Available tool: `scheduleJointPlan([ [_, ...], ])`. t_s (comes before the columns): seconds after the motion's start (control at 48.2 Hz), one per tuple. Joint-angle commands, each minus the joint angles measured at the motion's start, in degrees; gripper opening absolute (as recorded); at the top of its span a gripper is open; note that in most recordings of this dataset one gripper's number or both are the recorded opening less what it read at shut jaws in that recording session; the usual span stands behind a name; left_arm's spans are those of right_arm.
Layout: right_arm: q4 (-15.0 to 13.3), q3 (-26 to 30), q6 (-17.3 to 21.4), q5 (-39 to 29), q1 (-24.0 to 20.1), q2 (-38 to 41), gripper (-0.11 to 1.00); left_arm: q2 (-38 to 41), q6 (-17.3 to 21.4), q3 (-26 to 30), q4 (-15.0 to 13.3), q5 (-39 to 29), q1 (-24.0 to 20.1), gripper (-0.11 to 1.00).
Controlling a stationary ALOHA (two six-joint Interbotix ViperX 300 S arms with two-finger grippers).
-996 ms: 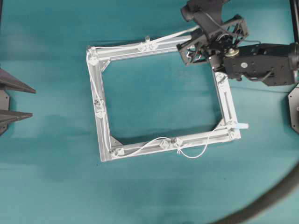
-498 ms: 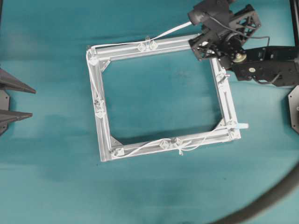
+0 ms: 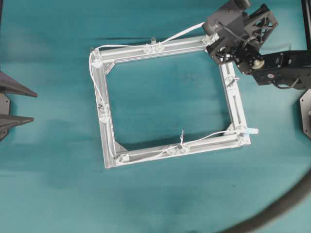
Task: Move the cable alternately left and right between 8 pins so it hooks onto each one.
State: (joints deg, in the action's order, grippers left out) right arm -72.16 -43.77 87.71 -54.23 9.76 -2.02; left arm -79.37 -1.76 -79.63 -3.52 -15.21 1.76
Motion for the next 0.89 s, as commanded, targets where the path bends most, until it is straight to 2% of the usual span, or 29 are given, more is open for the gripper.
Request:
scheduleJointPlan([
  [0.0,-0.6,-0.9,0.1,3.8,1.1,-1.5,0.17,0.6,0.1,1.5,0.2,0.5,-0.1,0.73],
  [0.124,-0.7,-1.8,0.1,6.5,2.2,-1.5,0.17,0.6,0.1,1.5,0.2,0.5,-0.1,0.73],
  [0.311,-2.8,-2.5,0.2,6.9,3.0,-1.5,0.17,0.6,0.1,1.5,0.2,0.5,-0.1,0.73],
  [0.519,-3.3,-3.6,1.4,8.1,3.6,-1.5,0.17,0.6,0.1,1.5,0.2,0.5,-0.2,0.73],
  [0.726,-2.2,-5.8,7.7,16.2,3.5,-1.5,0.17,0.6,0.1,1.5,0.2,0.5,-0.2,0.73],
  [0.871,-2.1,-7.2,12.7,18.5,3.5,-1.5,0.17,0.6,0.1,1.5,0.2,0.5,-0.2,0.73],
])
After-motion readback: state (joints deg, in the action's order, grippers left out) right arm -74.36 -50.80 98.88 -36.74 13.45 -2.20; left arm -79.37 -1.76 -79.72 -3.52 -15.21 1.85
